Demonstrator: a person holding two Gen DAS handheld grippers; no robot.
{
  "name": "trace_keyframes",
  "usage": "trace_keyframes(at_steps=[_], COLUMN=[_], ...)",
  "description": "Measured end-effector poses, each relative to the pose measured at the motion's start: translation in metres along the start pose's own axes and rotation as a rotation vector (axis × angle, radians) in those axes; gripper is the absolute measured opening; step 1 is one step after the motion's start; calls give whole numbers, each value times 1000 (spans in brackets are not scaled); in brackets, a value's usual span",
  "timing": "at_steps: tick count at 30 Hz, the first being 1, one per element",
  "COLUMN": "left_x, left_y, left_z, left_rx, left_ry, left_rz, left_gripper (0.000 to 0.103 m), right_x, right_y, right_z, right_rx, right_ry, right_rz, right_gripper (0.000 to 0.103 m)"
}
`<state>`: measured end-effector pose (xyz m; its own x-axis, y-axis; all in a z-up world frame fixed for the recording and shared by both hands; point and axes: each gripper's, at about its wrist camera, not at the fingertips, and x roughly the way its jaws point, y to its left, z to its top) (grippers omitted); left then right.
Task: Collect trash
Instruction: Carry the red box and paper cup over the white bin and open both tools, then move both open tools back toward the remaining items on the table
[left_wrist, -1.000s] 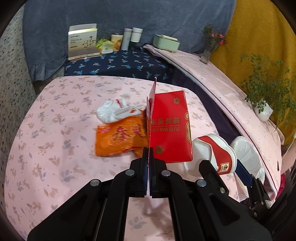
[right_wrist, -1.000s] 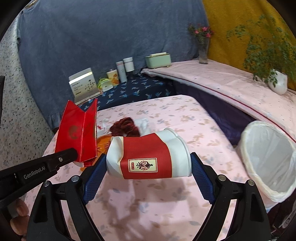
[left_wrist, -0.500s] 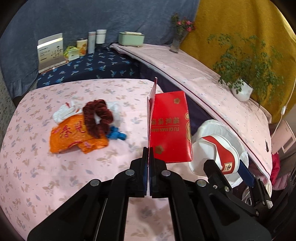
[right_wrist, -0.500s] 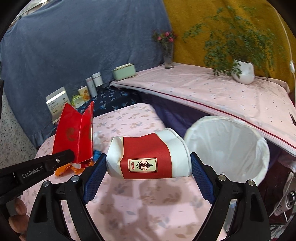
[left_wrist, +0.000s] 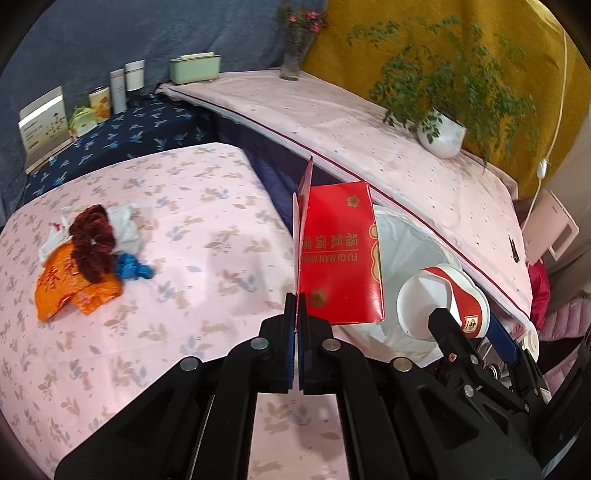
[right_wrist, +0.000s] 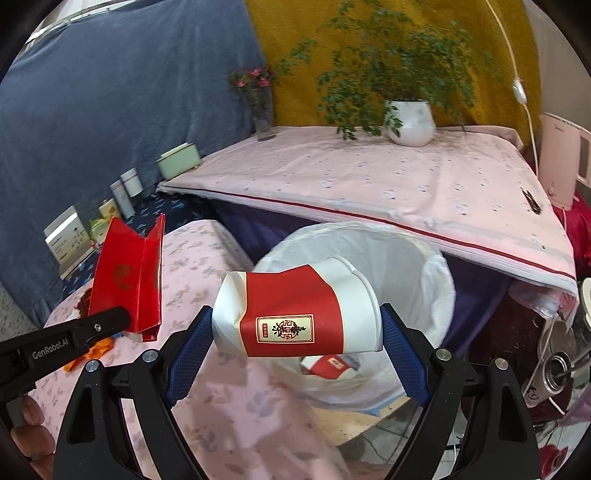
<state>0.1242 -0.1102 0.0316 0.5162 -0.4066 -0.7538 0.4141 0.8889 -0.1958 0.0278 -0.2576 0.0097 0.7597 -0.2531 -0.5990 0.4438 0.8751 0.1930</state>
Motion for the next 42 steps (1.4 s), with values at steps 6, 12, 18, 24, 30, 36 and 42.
trace_keyframes(at_steps=[6, 12, 18, 24, 30, 36, 42], left_x=[20, 47, 65, 63, 57, 53, 43], left_y=[-31, -51, -55, -42, -29, -12, 7], left_z=[3, 9, 10, 11, 11, 7, 1], left_rx=[54, 76, 62, 7, 10, -22, -54], left_ry=[24, 61, 67, 32, 9, 8, 0], left_rz=[-54, -112, -138, -94, -41, -21, 1], left_gripper=[0, 1, 4, 53, 55, 55, 55], right_x=[4, 12, 23, 34, 39, 35, 28], right_y=[-27, -49, -57, -54, -48, -38, -24], right_z=[2, 6, 10, 12, 10, 8, 7], right_rx=[36, 61, 69, 77, 76, 63, 42], right_ry=[0, -1, 2, 20, 29, 26, 22], right_rz=[-40, -69, -81, -67, -58, -51, -37], right_gripper=[84, 84, 84, 85, 85, 85, 85])
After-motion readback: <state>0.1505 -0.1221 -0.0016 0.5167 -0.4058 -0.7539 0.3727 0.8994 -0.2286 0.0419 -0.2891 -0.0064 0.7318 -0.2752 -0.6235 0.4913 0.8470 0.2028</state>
